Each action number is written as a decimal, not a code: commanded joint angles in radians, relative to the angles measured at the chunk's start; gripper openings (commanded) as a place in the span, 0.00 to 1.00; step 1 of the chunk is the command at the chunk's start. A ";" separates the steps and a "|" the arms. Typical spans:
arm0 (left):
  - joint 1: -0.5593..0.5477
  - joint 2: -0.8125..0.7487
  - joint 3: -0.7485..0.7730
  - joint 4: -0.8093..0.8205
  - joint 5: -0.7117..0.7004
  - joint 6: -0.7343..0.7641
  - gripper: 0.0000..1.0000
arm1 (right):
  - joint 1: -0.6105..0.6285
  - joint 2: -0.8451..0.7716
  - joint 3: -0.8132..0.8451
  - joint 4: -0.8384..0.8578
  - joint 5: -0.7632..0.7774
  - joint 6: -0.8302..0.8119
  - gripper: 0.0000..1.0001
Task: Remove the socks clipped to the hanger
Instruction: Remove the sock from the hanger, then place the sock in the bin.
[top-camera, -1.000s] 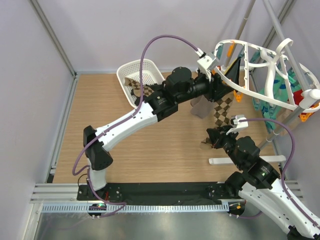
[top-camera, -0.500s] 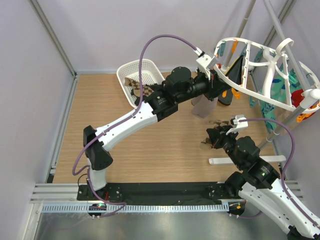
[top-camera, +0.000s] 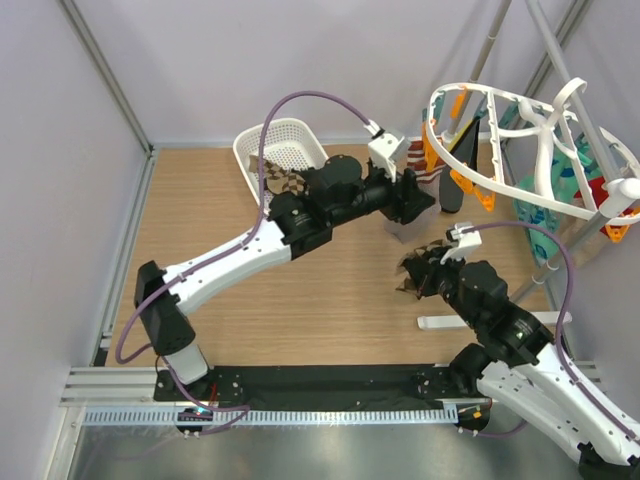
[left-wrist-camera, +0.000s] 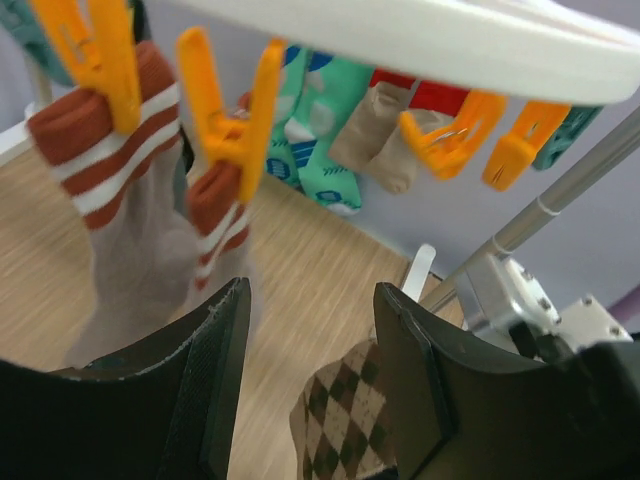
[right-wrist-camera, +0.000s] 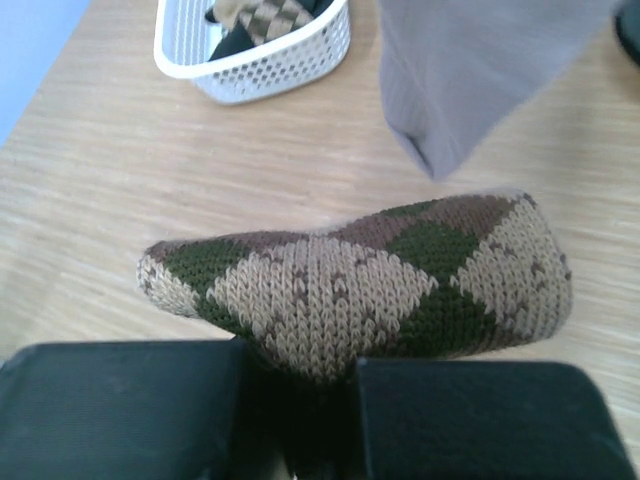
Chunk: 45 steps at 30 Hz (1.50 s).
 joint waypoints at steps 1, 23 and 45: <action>0.045 -0.154 -0.089 0.026 -0.041 -0.029 0.56 | -0.002 0.072 0.094 -0.009 -0.075 0.041 0.01; 0.206 -0.500 -0.561 0.000 0.528 -0.102 0.66 | -0.001 0.355 0.353 0.150 -0.250 0.180 0.01; 0.164 -0.302 -0.511 -0.010 0.494 -0.179 0.00 | -0.001 0.278 0.353 0.155 -0.227 0.225 0.33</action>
